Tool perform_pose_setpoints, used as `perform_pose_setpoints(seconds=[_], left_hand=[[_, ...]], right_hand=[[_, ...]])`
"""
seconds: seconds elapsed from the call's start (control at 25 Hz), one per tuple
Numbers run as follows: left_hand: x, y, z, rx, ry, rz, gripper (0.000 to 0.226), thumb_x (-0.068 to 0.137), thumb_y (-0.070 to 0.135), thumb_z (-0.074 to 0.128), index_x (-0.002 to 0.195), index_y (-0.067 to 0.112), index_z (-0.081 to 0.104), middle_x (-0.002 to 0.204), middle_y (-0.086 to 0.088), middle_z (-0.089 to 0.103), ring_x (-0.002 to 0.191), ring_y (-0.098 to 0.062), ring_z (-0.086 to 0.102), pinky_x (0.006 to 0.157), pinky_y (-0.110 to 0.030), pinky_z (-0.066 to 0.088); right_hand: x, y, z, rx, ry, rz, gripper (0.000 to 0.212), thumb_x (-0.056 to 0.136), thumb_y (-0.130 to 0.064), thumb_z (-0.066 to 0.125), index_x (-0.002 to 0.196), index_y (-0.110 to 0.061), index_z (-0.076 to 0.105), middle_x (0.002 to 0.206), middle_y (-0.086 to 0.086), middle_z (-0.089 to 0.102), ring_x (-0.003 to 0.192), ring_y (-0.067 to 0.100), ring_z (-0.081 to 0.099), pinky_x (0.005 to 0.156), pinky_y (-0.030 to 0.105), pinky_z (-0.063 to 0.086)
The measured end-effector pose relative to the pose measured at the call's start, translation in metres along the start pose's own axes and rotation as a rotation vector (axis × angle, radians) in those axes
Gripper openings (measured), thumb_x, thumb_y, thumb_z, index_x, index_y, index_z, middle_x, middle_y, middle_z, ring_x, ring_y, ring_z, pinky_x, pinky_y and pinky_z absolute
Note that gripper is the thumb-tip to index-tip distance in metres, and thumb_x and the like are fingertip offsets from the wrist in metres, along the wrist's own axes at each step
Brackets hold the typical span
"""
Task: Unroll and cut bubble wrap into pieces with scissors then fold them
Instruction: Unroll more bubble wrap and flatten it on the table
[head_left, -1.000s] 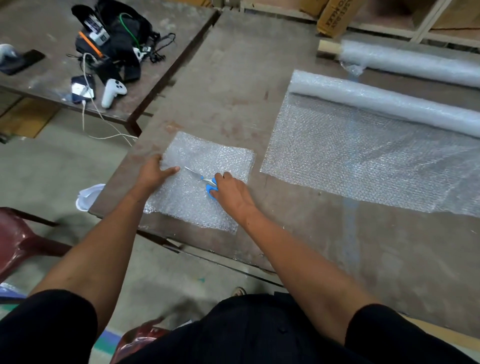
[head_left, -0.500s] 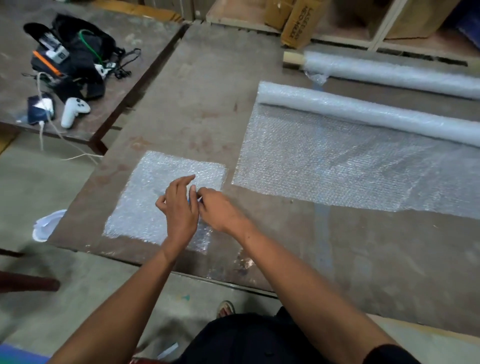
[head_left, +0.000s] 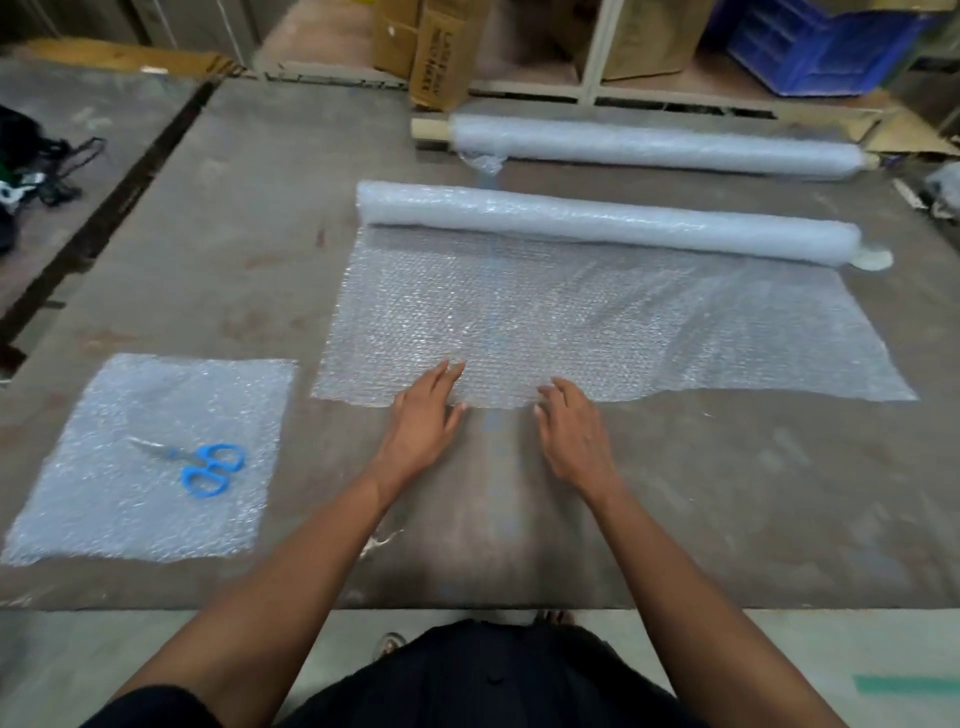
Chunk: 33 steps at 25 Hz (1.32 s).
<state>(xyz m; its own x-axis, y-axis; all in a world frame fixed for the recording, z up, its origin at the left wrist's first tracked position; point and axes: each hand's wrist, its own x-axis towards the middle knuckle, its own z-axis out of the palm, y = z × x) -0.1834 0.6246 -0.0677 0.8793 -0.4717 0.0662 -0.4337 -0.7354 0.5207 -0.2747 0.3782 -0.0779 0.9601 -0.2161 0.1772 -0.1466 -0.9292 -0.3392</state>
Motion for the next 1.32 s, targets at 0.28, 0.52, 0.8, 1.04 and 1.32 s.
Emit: perform_pose_setpoints(seconds=[0.28,0.52,0.8,1.04,1.32], left_hand=[[0.098,0.101,0.076,0.116,-0.084,0.044,0.055,0.109,0.052,0.047,0.159,0.03,0.046,0.172,-0.008,0.032,0.158,-0.027,0.031,0.128,-0.052,0.025],[0.134,0.141,0.112,0.228,-0.158,-0.101,0.074,0.107,0.07,0.02,0.17,0.032,0.009,0.178,-0.006,0.001,0.165,-0.026,0.001,0.132,-0.054,0.003],[0.105,0.138,0.115,0.292,-0.157,-0.08,0.075,0.103,0.077,0.007,0.168,0.042,-0.007,0.177,0.002,-0.016,0.163,-0.021,-0.014,0.131,-0.055,-0.005],[0.053,0.148,0.101,0.327,-0.174,-0.019,0.076,0.104,0.077,0.027,0.168,0.045,0.0,0.178,0.001,-0.009,0.164,-0.021,-0.004,0.13,-0.057,0.001],[0.05,0.124,0.091,0.287,0.003,0.221,0.032,0.104,0.052,0.058,0.117,0.028,0.073,0.111,0.004,0.065,0.102,-0.023,0.065,0.085,-0.041,0.052]], right_hand=[[0.052,0.131,-0.069,0.122,-0.153,0.017,0.042,0.108,-0.018,0.053,0.149,-0.012,0.054,0.139,0.015,0.067,0.125,0.036,0.064,0.104,0.048,0.05],[0.101,0.224,-0.084,-0.097,-0.223,0.111,0.063,0.107,-0.049,0.05,0.162,-0.022,0.039,0.17,0.015,0.033,0.156,0.037,0.032,0.123,0.056,0.027],[0.051,0.239,-0.076,-0.018,-0.335,0.085,0.075,0.106,-0.077,0.018,0.17,-0.041,0.001,0.178,-0.004,-0.015,0.163,0.022,-0.021,0.128,0.056,-0.017],[-0.016,0.256,-0.106,-0.046,-0.128,0.103,0.066,0.11,-0.054,0.043,0.168,-0.031,0.019,0.177,0.0,0.012,0.163,0.02,0.014,0.127,0.059,0.013],[0.004,0.307,-0.115,-0.227,0.061,0.024,0.013,0.098,-0.01,0.066,0.11,-0.013,0.07,0.109,0.009,0.07,0.097,0.038,0.064,0.076,0.048,0.047]])
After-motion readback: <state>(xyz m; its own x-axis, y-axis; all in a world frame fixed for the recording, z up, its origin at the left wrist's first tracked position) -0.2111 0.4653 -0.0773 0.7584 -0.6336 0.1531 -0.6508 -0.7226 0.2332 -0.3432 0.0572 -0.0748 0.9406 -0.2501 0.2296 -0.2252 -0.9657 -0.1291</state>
